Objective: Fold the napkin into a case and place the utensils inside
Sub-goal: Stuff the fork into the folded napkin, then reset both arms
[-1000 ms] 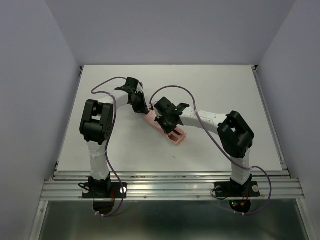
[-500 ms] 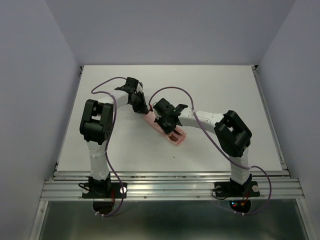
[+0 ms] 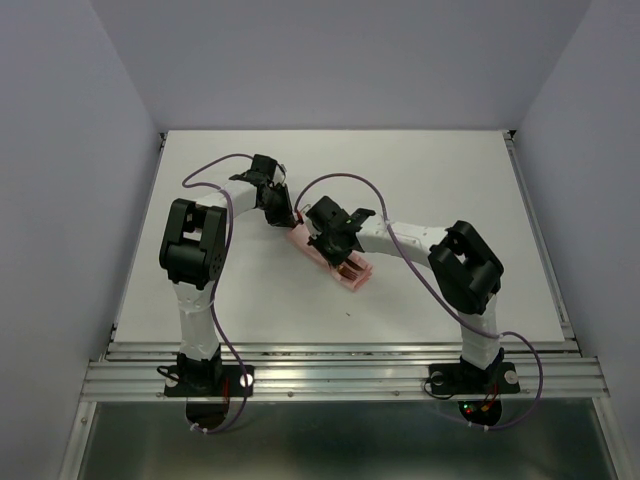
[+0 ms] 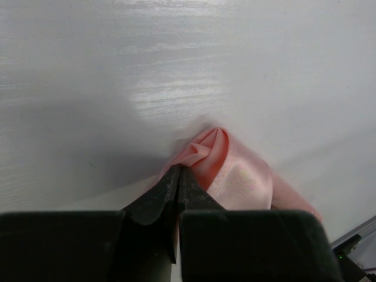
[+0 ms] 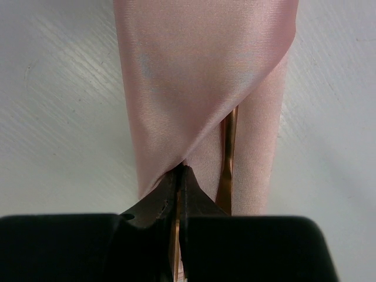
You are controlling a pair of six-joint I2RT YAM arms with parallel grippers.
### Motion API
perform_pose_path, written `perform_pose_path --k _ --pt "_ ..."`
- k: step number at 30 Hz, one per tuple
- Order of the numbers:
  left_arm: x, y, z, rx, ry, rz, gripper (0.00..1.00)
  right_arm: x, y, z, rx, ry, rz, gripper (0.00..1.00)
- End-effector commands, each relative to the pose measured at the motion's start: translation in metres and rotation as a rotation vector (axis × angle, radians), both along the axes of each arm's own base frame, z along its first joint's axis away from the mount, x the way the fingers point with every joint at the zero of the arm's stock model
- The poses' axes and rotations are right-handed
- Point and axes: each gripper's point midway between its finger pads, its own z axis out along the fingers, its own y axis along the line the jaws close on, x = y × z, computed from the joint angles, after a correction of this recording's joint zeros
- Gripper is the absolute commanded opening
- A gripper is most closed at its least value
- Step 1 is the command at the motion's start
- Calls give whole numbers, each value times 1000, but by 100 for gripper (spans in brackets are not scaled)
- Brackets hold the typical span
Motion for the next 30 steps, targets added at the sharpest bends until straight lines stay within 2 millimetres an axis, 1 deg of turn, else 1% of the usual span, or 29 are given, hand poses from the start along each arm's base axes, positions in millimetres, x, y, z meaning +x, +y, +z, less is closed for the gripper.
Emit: perform_pose_path --k 1,7,9,13,15,16,19,21,22,25,27,28,30 --pt "-3 2 16 -7 -30 -16 11 16 23 19 73 -81 41 1" --pt "-3 2 16 -7 -31 -17 11 18 25 13 72 -80 41 1" --pt "-4 2 15 -6 -28 -17 11 20 26 14 78 -88 39 1" --pt "-4 2 15 -7 -28 -18 11 20 28 16 86 -87 37 14" --pt "-4 1 15 -9 -26 -17 11 21 27 18 87 -93 31 22" --pt "-3 2 14 -7 -28 -18 11 21 26 18 85 -95 27 23" --pt "-4 2 15 -9 -27 -19 11 22 23 20 75 -107 11 25" --pt "-3 2 15 -7 -28 -18 11 23 19 21 66 -115 -1 29" --pt "-4 2 15 -8 -28 -20 11 23 19 24 69 -121 -6 31" --pt "-4 1 14 -11 -25 -20 11 23 15 29 65 -131 -20 32" --pt "-4 1 14 -11 -24 -19 11 24 9 32 47 -144 -34 32" --pt "-4 1 14 -11 -24 -19 11 24 6 32 37 -148 -45 35" --pt "-4 1 13 -10 -23 -20 11 22 -2 37 19 -154 -59 36"
